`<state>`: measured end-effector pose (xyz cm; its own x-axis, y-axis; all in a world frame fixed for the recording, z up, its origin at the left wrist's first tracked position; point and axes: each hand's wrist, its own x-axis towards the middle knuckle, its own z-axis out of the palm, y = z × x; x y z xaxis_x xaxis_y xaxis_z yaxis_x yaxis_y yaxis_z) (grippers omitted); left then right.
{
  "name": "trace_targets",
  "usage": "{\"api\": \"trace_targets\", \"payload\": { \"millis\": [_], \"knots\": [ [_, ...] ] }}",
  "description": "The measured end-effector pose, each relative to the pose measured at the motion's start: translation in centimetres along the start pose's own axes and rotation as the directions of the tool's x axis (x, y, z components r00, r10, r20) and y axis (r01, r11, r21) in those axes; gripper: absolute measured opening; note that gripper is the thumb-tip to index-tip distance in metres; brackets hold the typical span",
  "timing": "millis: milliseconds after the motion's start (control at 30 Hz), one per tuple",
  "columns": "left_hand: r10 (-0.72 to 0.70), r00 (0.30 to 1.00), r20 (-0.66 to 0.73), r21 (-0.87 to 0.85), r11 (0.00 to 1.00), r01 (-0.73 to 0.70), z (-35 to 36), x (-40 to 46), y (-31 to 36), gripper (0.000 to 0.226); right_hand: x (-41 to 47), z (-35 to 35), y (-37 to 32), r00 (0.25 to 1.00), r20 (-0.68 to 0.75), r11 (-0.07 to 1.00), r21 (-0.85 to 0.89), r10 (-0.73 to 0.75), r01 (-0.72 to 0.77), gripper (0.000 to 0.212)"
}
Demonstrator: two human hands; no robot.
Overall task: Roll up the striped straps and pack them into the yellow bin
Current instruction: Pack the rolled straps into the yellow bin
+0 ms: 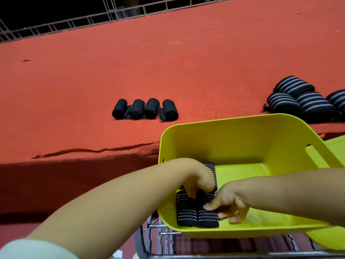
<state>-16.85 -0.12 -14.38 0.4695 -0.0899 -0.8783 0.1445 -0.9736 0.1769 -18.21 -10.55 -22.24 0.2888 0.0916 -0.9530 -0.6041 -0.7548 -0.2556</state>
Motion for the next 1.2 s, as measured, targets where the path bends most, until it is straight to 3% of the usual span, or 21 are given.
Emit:
{"api": "trace_targets", "payload": {
  "millis": [167,433,633,733,800,867,933,1067,1200],
  "knots": [
    [0.019,1.000,-0.015,0.211,0.977,-0.015,-0.1,-0.6,0.3,0.032,0.0,0.3,0.0,0.995,-0.077,0.997,0.040,-0.060,0.063,0.027],
    [0.033,0.999,-0.041,0.272,0.962,-0.021,-0.4,0.0,-0.6,0.023,-0.8,0.2,-0.4,0.966,-0.194,0.971,0.133,-0.173,0.200,0.032],
    [0.136,0.988,-0.073,0.345,0.933,-0.102,-1.1,-1.0,-1.0,0.025,-1.7,-0.7,-0.9,0.964,-0.164,0.978,-0.038,-0.208,0.204,0.024],
    [0.272,0.943,-0.193,0.291,0.934,-0.210,-2.7,-3.0,-1.4,0.017,-2.8,-1.2,-1.0,0.967,-0.147,0.963,-0.202,-0.208,0.177,0.025],
    [0.371,0.892,-0.259,0.237,0.919,-0.314,-4.0,-5.2,-2.0,0.033,-4.3,-1.6,-1.1,0.969,-0.127,0.918,-0.365,-0.212,0.153,0.030],
    [0.425,0.847,-0.318,0.004,0.894,-0.447,-5.4,-7.3,-3.2,0.039,-6.5,-2.4,-1.6,0.962,-0.104,0.790,-0.596,-0.253,0.143,0.033],
    [0.439,0.783,-0.440,-0.213,0.797,-0.566,-7.3,-9.4,-4.9,0.037,-9.7,-3.7,-2.8,0.940,-0.064,0.687,-0.699,-0.335,0.197,0.039],
    [0.282,0.688,-0.668,-0.421,0.620,-0.662,-10.8,-10.7,-8.4,0.030,-16.8,-7.0,-6.3,0.841,0.030,0.719,-0.503,-0.540,0.480,0.031],
    [0.041,0.675,-0.737,-0.525,0.593,-0.610,-13.5,-8.7,-11.7,0.024,-19.4,-9.3,-11.8,0.661,-0.111,0.653,-0.345,-0.742,0.675,0.018]
  ]
}}
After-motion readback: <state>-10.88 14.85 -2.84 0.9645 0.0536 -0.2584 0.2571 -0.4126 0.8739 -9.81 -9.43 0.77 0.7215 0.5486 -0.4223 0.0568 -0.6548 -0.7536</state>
